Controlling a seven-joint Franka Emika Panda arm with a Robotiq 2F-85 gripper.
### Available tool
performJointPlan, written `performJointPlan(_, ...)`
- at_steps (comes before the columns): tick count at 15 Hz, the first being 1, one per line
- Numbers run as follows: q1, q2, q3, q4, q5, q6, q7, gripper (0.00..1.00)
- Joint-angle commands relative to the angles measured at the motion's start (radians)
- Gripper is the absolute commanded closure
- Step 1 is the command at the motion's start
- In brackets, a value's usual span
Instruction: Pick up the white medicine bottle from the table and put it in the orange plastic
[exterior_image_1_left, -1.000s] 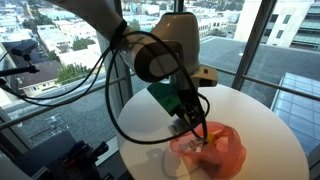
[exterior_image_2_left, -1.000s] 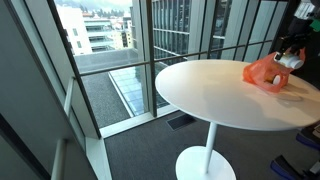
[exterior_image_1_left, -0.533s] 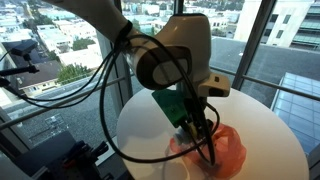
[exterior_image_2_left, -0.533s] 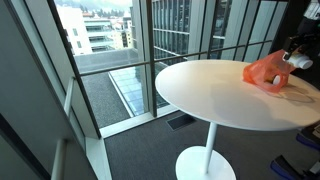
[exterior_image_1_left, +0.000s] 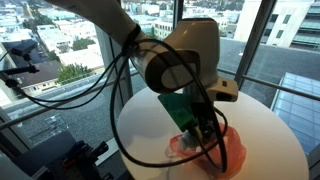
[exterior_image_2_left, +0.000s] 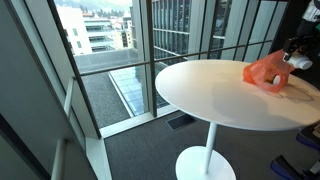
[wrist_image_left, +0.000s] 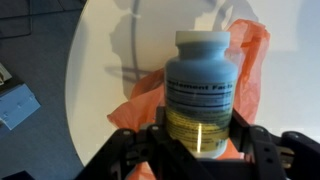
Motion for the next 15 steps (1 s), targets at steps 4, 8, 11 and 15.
performJointPlan(4, -0.006, 0.097, 0.003, 0.131, 0.026, -0.072, 0.001, 0.64)
performJointPlan(8, -0.005, 0.153, 0.007, 0.198, 0.027, -0.088, 0.002, 0.64)
performJointPlan(11, -0.006, 0.197, 0.014, 0.242, 0.032, -0.077, -0.006, 0.64)
performJointPlan(15, 0.001, 0.25, 0.024, 0.292, 0.023, -0.046, -0.003, 0.64)
